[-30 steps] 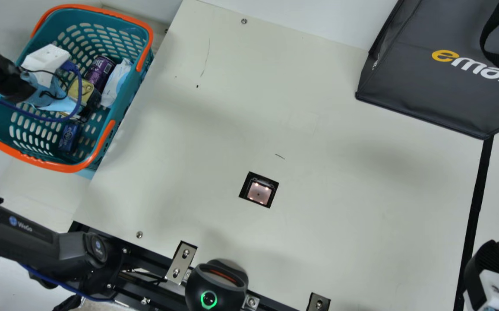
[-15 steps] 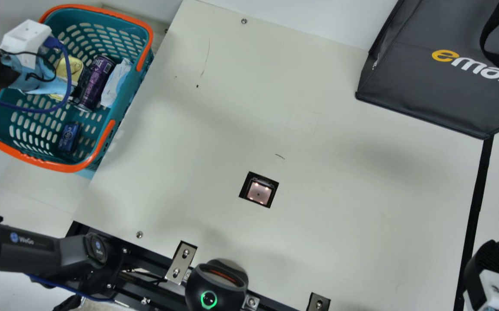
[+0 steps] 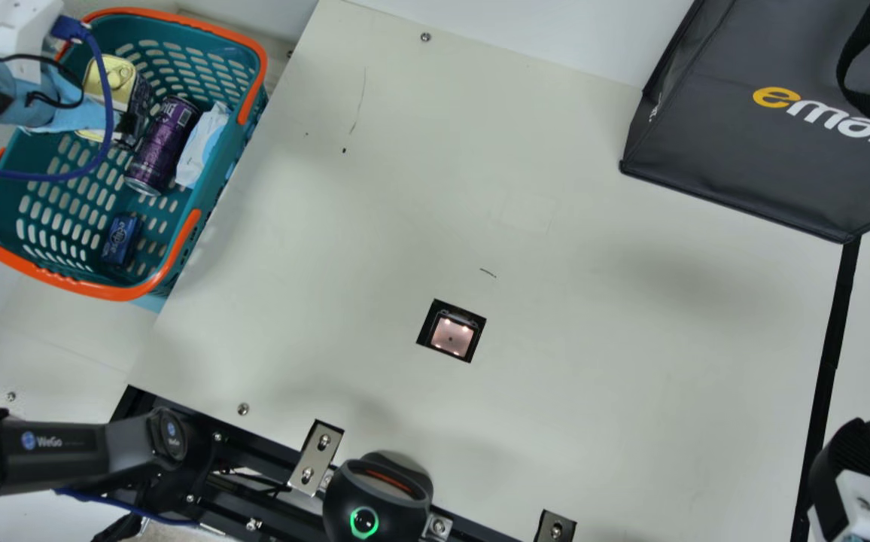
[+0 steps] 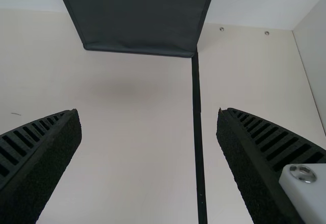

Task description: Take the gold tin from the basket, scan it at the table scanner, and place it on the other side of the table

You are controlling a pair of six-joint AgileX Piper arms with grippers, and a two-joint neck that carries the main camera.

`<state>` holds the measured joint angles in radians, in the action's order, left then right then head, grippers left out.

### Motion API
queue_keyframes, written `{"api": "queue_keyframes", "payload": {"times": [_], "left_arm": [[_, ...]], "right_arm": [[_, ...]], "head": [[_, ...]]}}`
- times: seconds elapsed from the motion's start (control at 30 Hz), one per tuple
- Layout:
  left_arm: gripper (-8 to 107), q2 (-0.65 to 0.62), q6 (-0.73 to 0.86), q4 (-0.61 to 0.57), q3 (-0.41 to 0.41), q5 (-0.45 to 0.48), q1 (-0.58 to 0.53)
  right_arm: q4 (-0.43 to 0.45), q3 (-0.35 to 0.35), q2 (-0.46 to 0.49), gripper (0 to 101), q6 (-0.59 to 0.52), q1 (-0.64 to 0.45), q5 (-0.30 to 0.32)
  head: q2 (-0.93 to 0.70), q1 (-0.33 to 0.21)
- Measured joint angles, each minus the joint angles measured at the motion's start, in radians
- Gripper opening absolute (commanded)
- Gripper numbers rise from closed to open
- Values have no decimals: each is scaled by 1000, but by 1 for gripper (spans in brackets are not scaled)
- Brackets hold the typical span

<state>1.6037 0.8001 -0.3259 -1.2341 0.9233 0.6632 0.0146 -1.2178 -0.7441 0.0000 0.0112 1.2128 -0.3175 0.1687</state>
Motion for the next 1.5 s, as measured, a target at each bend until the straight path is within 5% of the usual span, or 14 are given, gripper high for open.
{"api": "queue_keyframes", "payload": {"times": [0.6,1.1,1.5], "left_arm": [[-8,-188,-154,8,17,95,-200],[-8,-304,-517,202,135,66,-598],[-8,-260,-920,376,127,93,-938]], "right_arm": [[0,0,0,95,0,0,0],[0,0,0,95,0,0,0],[0,0,0,95,0,0,0]], "head": [[0,0],[0,-2],[0,0]]}}
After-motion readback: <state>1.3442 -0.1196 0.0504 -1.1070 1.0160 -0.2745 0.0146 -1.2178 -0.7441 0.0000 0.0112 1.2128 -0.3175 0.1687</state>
